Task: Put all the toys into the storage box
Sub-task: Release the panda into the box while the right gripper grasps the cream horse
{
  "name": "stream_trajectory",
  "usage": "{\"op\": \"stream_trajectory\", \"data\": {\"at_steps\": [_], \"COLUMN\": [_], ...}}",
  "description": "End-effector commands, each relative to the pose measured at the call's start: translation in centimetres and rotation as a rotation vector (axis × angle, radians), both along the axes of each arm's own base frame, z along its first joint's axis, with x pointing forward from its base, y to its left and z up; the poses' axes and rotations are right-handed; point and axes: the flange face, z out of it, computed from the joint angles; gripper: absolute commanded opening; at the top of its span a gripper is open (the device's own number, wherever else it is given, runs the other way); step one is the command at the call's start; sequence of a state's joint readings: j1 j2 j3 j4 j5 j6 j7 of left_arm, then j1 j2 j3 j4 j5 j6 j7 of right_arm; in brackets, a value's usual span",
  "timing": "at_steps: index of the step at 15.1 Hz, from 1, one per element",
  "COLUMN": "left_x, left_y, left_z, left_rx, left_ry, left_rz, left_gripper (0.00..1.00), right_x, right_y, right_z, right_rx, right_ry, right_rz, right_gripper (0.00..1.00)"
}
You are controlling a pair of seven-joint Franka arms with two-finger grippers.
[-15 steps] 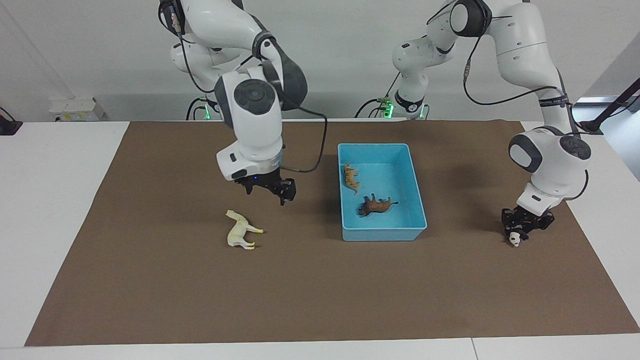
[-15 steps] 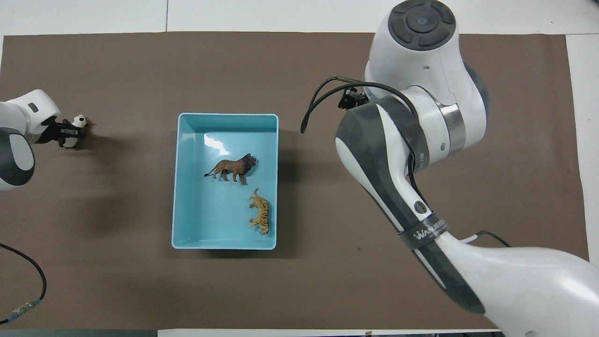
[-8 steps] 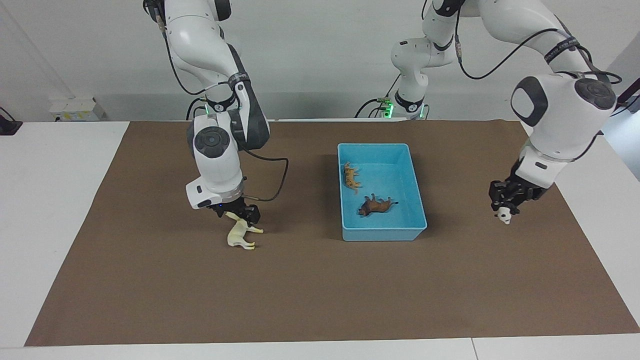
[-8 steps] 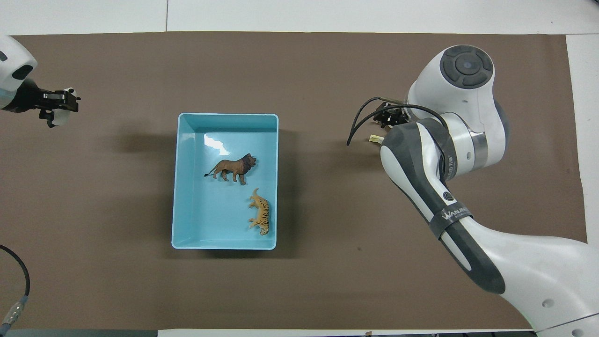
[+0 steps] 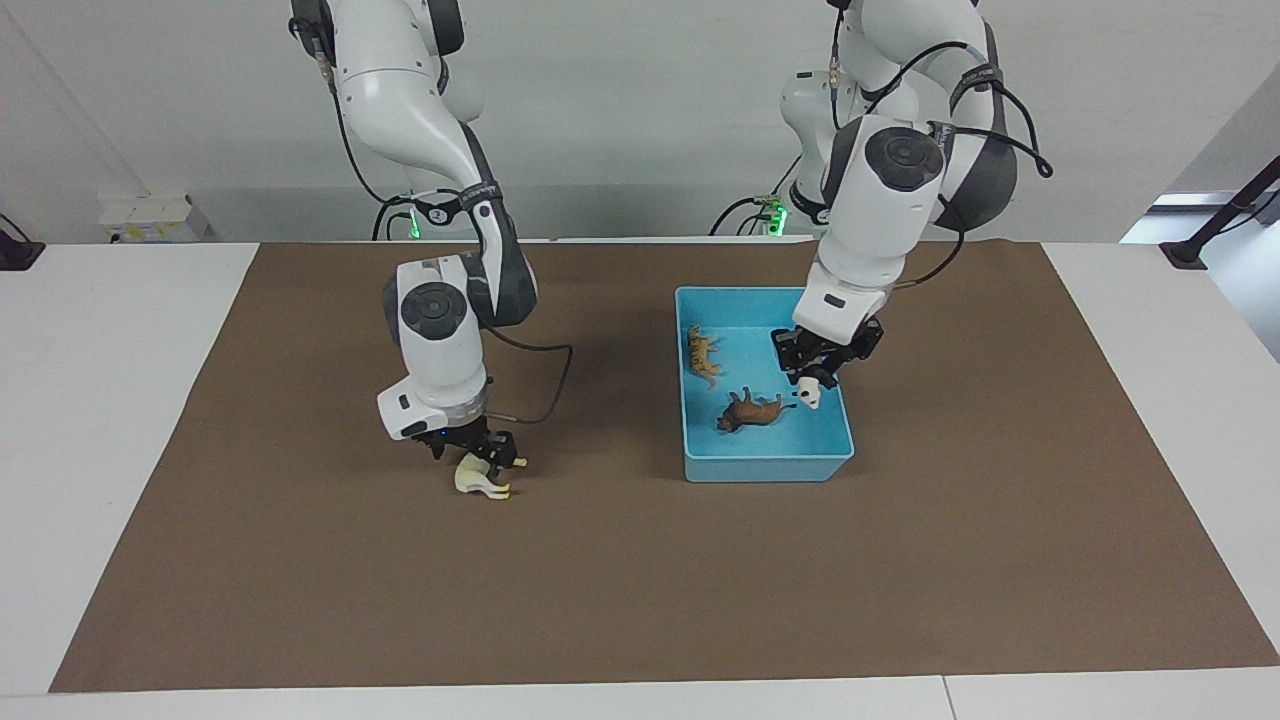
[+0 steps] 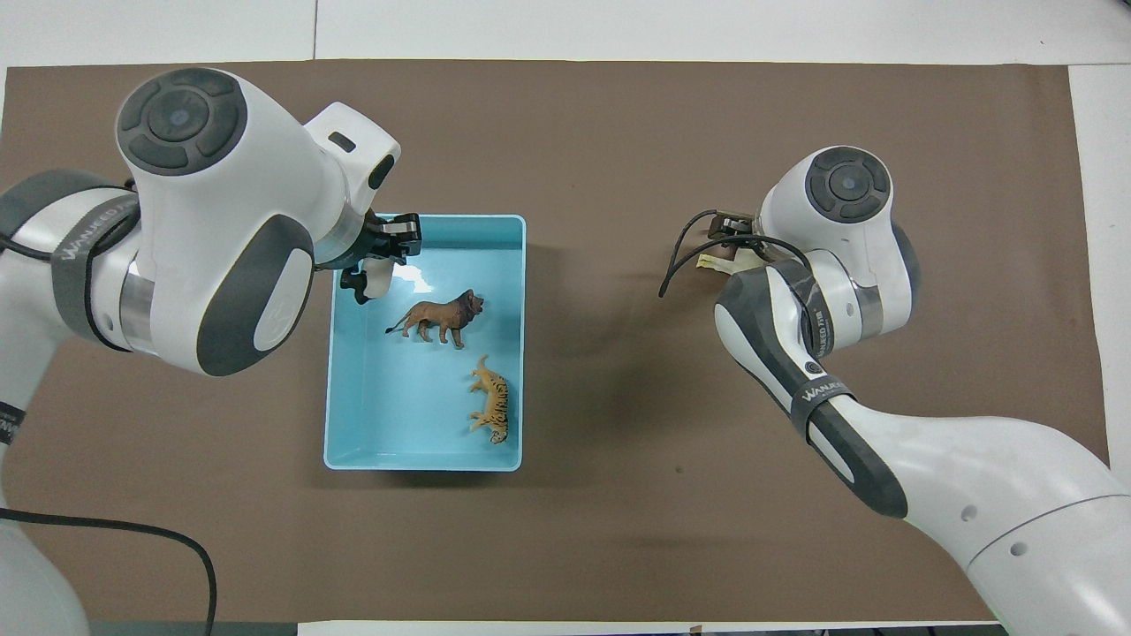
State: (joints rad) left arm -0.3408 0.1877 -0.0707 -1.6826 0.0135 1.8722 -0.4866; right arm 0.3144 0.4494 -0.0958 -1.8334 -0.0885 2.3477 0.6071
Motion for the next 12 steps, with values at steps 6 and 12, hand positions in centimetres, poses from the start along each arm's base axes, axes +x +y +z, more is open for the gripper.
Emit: {"op": "stream_trajectory", "data": {"at_steps": [6,12], "left_x": [2.4,2.4], "left_y": [10.5,24.3], "left_z": [3.0,9.0], "left_rx": [0.003,0.058], "left_ry": [-0.05,-0.086], "left_rz": [-0.012,-0.023], "left_gripper": [1.0,1.0], "right_x": [-0.1,1.5], "right_y": [-0.6,6.3], "right_z": [0.4,17.7], "right_rx": [-0.008,0.074], "right_ry": [0.009,0.119], "right_rz": [0.003,0.003], "right_gripper": [0.0,0.0]}}
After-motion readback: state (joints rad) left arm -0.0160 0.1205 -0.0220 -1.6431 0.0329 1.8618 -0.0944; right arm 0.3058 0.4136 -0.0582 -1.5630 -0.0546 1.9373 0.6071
